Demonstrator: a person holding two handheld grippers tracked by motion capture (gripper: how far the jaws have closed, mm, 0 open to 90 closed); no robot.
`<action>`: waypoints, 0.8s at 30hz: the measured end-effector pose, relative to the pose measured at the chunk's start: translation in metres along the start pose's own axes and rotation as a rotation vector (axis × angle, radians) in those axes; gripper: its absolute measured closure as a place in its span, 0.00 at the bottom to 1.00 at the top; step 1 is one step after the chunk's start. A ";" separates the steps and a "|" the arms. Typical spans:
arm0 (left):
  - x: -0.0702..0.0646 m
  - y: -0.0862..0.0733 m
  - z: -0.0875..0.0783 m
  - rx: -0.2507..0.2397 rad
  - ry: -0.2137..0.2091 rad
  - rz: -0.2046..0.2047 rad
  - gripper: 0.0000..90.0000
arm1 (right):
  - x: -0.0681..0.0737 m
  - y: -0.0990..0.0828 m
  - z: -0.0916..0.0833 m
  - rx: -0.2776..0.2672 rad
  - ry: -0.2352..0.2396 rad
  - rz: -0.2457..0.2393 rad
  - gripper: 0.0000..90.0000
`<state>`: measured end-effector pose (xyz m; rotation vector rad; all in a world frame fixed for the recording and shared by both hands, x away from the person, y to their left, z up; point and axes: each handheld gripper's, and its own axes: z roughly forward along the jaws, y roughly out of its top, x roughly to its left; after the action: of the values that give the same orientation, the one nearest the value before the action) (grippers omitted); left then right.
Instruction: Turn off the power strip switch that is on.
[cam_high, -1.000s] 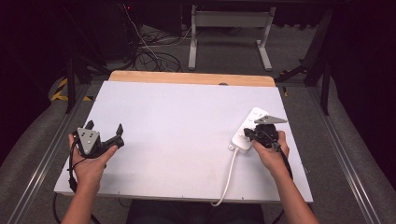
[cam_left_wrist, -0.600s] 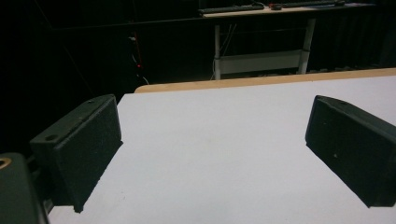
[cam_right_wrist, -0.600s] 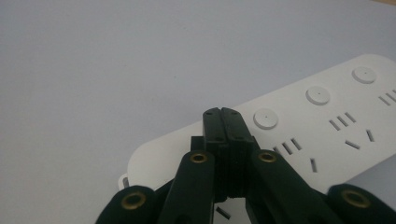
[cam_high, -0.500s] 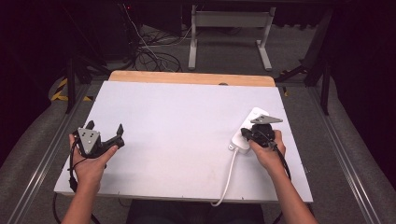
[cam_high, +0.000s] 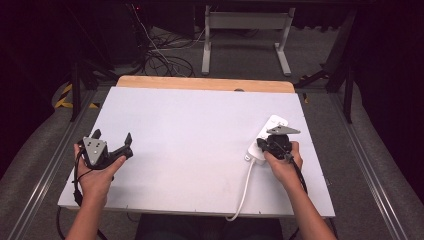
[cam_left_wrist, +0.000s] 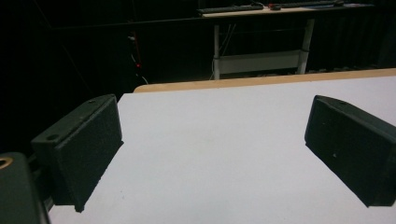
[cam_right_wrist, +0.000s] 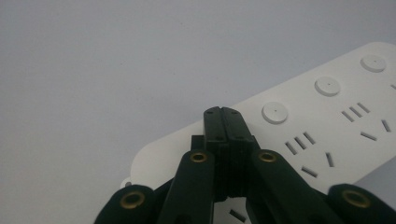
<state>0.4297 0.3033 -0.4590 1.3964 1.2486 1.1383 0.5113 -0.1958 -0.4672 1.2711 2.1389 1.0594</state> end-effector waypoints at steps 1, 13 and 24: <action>0.000 0.000 0.000 -0.001 -0.002 -0.001 0.05 | 0.001 0.000 0.000 -0.001 -0.004 -0.002 1.00; -0.002 0.000 0.000 0.002 -0.007 0.001 0.05 | 0.002 -0.001 0.000 -0.005 -0.014 0.005 1.00; -0.001 0.000 0.000 0.005 0.006 -0.006 0.06 | 0.003 0.000 0.000 0.006 -0.022 0.018 1.00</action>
<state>0.4294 0.3020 -0.4595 1.3933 1.2594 1.1368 0.5101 -0.1930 -0.4669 1.3014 2.1190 1.0423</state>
